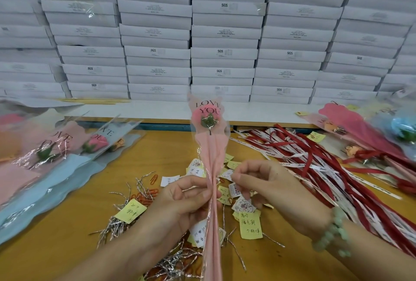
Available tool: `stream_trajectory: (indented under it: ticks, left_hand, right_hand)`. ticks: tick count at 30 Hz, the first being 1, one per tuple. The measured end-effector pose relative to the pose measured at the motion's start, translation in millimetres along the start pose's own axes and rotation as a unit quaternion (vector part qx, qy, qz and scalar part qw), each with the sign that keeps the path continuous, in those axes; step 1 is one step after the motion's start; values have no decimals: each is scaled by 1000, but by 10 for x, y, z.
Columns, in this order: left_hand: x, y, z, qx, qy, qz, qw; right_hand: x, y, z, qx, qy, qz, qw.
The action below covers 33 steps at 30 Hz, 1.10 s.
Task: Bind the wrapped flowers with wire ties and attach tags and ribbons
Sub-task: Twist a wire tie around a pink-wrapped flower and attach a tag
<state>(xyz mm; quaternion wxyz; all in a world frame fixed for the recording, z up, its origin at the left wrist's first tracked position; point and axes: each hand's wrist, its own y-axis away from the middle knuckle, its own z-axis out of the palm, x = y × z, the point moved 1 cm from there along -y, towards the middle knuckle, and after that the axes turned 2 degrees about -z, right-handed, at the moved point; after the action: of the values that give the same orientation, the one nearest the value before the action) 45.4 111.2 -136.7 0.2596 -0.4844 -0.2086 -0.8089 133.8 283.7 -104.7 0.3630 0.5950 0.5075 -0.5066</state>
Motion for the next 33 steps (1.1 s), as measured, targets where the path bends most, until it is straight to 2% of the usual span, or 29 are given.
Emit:
stream_trajectory:
  ticks: [4, 8, 10, 12, 16, 20, 27, 33]
  left_hand:
    - [-9, -2, 2, 8, 6, -4, 1000]
    - [-13, 1, 10, 17, 4, -3, 1000]
    - [-19, -2, -1, 21, 9, -1, 1000]
    - [-28, -6, -14, 28, 7, -2, 1000]
    - [-42, -10, 14, 22, 7, -4, 1000]
    - [-50, -3, 26, 18, -14, -5, 1000]
    - [-53, -6, 35, 24, 9, -8, 1000]
    - [-82, 12, 33, 20, 17, -28, 999]
  right_hand:
    - [16, 11, 29, 18, 41, 16, 999]
    - [-56, 33, 56, -5, -9, 17, 1000]
    - [-94, 33, 33, 13, -30, 18, 999]
    - [-126, 45, 17, 27, -42, 9, 999]
    - [-137, 115, 170, -23, -33, -9, 999]
    - [-96, 114, 241, -1, -10, -32, 999]
    - [-52, 104, 220, 35, -17, 25, 999]
    - [-13, 93, 235, -9, -72, 74, 995]
